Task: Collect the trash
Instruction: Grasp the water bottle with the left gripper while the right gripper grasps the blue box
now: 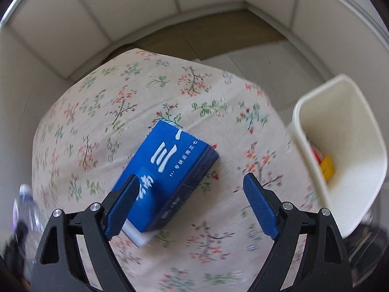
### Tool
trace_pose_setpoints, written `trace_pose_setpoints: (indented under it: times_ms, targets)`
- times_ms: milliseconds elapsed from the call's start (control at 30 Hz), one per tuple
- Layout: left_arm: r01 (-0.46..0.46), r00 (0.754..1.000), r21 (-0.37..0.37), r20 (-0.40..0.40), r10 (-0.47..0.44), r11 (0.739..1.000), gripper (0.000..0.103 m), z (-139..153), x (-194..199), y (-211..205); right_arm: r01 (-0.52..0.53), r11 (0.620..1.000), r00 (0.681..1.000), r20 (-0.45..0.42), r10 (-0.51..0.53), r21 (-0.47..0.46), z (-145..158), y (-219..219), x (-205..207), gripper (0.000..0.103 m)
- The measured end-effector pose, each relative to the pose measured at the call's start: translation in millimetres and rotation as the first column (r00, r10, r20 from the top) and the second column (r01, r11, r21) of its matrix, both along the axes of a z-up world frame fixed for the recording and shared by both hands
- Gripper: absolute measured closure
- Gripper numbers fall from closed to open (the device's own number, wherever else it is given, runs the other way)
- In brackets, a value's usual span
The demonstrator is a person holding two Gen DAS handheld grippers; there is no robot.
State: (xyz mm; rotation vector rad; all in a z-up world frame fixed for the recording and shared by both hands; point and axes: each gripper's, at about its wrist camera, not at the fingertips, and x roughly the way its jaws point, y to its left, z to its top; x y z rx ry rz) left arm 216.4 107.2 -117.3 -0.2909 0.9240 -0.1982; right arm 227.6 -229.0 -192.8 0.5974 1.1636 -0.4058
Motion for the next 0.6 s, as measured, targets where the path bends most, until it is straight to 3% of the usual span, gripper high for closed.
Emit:
trace_pose_setpoints:
  times_ms: [133,300,600]
  targets:
    - [0.046,0.998,0.030,0.050,-0.048,0.998,0.082,1,-8,-15,0.107,0.994,0.994,-0.019,-0.107,0.003,-2,12,15,0.018]
    - [0.042,0.999,-0.036,0.025,-0.041,0.998,0.082,-5,-6,-7,0.130,0.989,0.989,-0.061,-0.134,-0.070,-8,25,34,0.018]
    - [0.030,0.999,-0.060,0.044,-0.027,0.998,0.082,2,-6,0,0.152,0.988,0.981,-0.119,-0.155,-0.036,-35,39,41,0.018]
